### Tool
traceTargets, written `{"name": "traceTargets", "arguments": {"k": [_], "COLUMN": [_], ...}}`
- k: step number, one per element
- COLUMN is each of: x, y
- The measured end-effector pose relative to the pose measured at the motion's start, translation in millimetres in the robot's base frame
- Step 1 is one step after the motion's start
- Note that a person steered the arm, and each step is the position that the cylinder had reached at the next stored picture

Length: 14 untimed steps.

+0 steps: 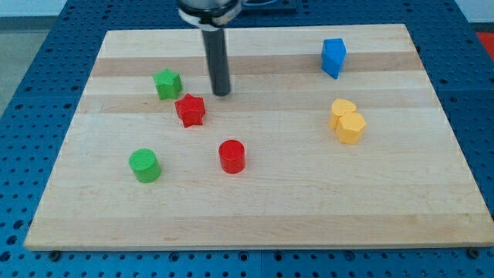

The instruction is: Place your arm below the red circle

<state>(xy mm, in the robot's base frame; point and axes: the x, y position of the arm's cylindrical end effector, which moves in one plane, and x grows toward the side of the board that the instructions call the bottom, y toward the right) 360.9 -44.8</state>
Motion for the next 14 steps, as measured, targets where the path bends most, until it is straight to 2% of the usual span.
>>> {"name": "traceTargets", "arguments": {"k": [1,5,7,8,10,11,12,14], "x": [0,1,31,68,110,146,170,150], "y": [23,37,51,51,86,84,55,2]}}
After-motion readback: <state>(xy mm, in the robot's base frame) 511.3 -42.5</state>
